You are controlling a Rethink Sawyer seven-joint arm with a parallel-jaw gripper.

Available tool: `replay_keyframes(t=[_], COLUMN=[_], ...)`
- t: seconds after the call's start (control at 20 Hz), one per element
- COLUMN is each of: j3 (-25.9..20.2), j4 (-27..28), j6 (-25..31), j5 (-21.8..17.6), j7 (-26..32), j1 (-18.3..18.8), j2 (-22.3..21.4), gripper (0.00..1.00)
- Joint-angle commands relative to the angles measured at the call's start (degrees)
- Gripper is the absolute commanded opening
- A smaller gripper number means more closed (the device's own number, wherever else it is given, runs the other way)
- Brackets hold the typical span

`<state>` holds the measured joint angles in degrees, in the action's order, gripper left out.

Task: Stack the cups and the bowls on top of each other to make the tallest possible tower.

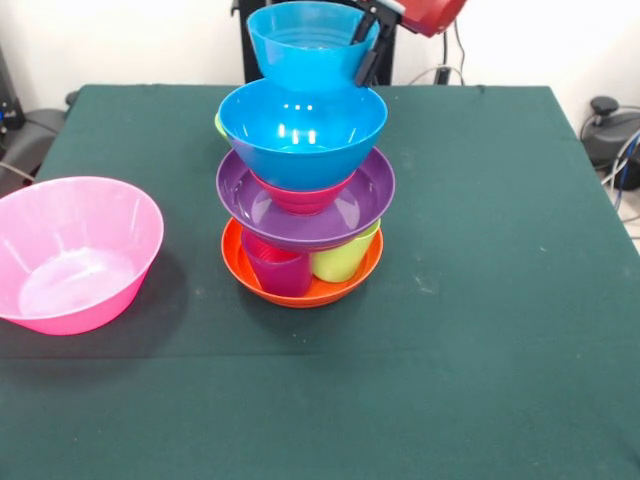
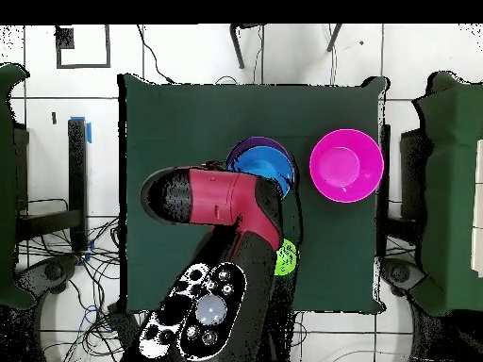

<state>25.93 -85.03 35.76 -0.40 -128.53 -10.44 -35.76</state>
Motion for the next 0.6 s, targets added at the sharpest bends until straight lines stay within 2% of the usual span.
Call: replay_keyframes(t=[0.05,0.35,0.6], j3=[-1.6,-2.9,-3.4], j4=[-4.3,-5.0,-3.9], j6=[-5.7,-8.3,-8.1], j5=[-3.9,-2.5,-1.8], j7=[-6.3,-5.5,-4.9], j1=[-0.7,-0.1,0.1], j2=[2.7,2.6,3.0], gripper=[0.0,0.0,0.0])
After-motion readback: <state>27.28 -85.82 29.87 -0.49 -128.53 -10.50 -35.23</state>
